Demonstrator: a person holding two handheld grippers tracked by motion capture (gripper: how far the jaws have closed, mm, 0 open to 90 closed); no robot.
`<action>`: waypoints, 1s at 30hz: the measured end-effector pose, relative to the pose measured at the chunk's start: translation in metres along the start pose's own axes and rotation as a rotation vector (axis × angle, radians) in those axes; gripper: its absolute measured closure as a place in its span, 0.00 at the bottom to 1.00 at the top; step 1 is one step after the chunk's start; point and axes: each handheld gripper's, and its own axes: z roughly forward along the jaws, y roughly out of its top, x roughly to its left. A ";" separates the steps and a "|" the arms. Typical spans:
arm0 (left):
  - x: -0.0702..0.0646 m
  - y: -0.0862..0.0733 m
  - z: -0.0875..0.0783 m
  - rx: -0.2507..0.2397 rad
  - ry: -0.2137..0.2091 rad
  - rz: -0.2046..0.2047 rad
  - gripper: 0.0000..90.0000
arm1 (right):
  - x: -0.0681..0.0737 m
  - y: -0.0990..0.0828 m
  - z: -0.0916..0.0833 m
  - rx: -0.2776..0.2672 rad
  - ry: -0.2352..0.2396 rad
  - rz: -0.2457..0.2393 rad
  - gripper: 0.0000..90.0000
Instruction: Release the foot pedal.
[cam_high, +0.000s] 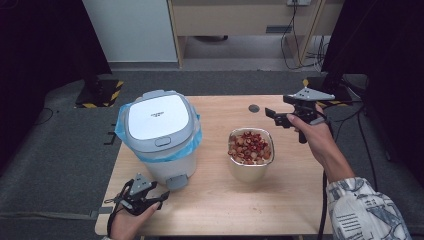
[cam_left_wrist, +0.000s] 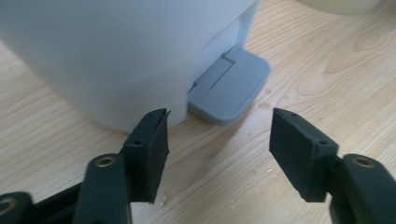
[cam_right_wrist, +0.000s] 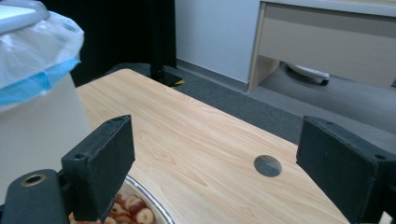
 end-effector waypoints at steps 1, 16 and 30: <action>0.002 -0.001 -0.001 0.002 0.003 -0.006 0.39 | -0.001 -0.002 -0.001 0.001 -0.002 -0.001 0.13; 0.023 -0.009 0.002 0.028 0.117 -0.072 0.20 | -0.020 -0.049 -0.027 0.040 -0.123 0.019 0.13; 0.051 -0.013 0.011 0.042 0.165 -0.104 0.17 | -0.020 -0.123 -0.035 0.151 -0.134 0.076 0.13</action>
